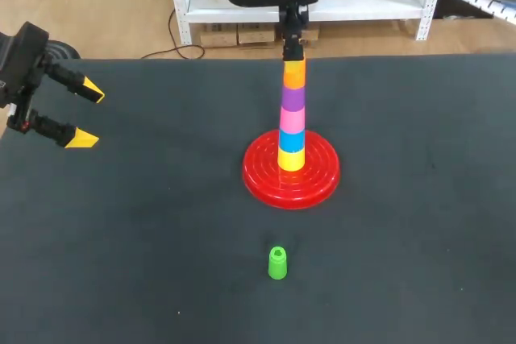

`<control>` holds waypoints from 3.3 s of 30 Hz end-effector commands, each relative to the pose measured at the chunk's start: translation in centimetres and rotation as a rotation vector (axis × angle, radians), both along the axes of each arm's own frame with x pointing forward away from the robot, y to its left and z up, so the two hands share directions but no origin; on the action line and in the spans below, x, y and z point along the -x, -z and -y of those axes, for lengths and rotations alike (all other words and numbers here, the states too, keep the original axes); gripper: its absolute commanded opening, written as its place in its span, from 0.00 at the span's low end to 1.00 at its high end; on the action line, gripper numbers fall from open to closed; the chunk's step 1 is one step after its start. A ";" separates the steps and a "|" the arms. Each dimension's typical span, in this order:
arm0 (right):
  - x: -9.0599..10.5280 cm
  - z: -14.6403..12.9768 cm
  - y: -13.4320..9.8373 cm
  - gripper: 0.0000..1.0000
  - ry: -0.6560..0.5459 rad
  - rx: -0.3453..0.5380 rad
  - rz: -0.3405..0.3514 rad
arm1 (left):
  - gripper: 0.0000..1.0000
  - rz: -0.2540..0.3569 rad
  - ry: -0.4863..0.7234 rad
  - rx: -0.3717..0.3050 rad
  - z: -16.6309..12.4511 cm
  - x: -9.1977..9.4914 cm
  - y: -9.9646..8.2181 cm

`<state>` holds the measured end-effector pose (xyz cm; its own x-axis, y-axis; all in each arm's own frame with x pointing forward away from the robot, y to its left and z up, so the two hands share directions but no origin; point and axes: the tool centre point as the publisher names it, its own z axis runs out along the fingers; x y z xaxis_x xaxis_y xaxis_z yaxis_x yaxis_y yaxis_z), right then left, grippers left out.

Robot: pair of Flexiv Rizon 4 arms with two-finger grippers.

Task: Pick up and stack the cylinders on the red base in this order: pink,purple,orange,green

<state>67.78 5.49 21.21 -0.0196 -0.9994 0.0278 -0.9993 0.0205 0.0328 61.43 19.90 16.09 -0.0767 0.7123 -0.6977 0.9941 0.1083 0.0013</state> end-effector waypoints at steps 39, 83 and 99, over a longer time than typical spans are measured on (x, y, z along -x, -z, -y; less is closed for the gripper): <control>13.9 -7.7 1.0 1.00 -0.176 -0.117 0.145 | 1.00 0.004 -0.001 0.002 0.0 0.1 0.1; 21.2 -3.5 16.1 1.00 -0.081 -0.141 -0.088 | 1.00 0.004 -0.001 0.002 0.0 0.1 0.1; 21.8 -3.3 19.1 1.00 -0.097 -0.110 -0.064 | 1.00 0.004 -0.001 0.002 0.0 0.1 0.1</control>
<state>46.31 8.92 2.68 0.0783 -0.9936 -0.0814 -0.9902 -0.0870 0.1097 61.43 19.90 16.09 -0.0767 0.7124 -0.6976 0.9941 0.1083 0.0013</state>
